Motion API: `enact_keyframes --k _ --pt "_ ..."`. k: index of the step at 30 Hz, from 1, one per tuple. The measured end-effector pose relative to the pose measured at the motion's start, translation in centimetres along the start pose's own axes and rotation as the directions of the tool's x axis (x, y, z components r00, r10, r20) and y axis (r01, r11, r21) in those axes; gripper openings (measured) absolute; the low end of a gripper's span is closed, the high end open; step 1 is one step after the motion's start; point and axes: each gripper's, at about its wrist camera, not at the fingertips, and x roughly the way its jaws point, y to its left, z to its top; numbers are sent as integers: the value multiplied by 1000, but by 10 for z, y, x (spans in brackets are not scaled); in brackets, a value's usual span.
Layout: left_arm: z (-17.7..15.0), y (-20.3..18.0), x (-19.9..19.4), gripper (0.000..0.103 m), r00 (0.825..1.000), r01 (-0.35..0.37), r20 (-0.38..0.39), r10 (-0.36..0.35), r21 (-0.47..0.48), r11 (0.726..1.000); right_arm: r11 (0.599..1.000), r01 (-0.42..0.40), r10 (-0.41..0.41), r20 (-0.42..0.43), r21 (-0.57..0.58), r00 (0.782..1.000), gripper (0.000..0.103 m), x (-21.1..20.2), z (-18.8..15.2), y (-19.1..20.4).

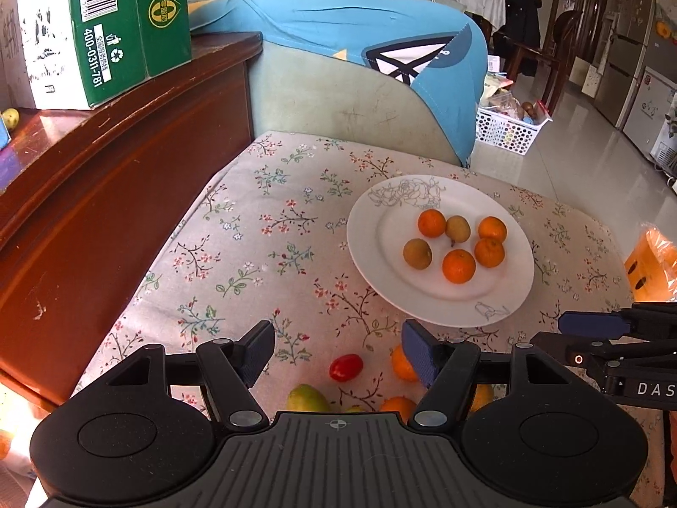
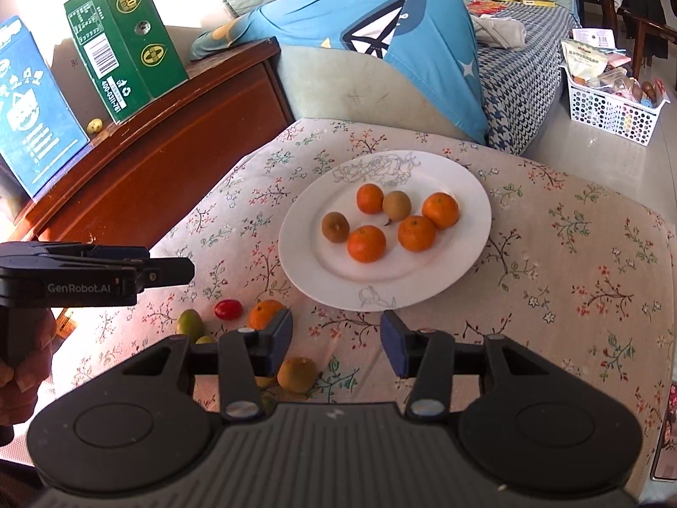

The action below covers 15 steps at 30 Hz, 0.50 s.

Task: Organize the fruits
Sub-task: 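Move both open tools back over the remaining fruits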

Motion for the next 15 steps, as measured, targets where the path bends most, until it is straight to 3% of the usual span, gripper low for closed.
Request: enact_keyframes --k 15 --pt "-46 9 -11 67 996 -38 -84 39 17 999 997 -41 36 -87 -67 996 49 7 -43 25"
